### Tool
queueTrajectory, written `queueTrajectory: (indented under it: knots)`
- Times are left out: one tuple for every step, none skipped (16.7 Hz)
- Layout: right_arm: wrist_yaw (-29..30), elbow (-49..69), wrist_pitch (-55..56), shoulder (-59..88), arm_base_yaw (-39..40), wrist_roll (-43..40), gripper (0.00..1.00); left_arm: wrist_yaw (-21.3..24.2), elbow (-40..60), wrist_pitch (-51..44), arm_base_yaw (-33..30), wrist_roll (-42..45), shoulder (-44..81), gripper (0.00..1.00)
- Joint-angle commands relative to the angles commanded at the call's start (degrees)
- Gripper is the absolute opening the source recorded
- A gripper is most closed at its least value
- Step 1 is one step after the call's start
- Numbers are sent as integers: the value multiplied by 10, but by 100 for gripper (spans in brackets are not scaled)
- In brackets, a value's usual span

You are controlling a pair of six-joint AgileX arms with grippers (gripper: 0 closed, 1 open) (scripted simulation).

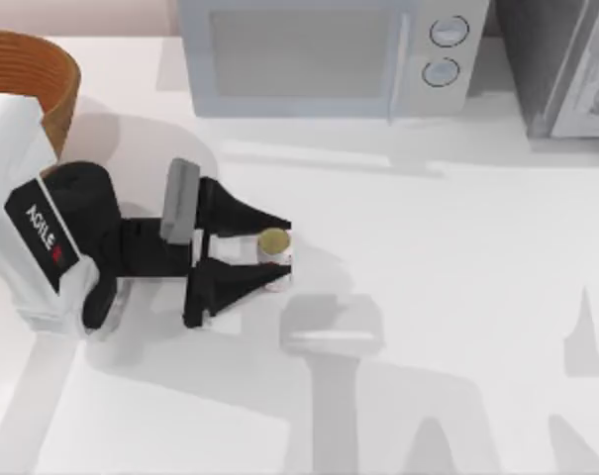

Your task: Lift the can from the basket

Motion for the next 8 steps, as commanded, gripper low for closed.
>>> queueTrajectory:
  knots:
    - [0,0,0,0,0,0,100,0,0,0,0,0,0,90]
    - [0,0,0,0,0,0,100,0,0,0,0,0,0,98]
    - [0,0,0,0,0,0,100,0,0,0,0,0,0,100]
    - [0,0,0,0,0,0,100,0,0,0,0,0,0,100]
    - [0,0,0,0,0,0,100,0,0,0,0,0,0,100]
    - [0,0,0,0,0,0,100,0,0,0,0,0,0,100]
    - [0,0,0,0,0,0,100,0,0,0,0,0,0,100]
    - [0,0,0,0,0,0,100,0,0,0,0,0,0,100]
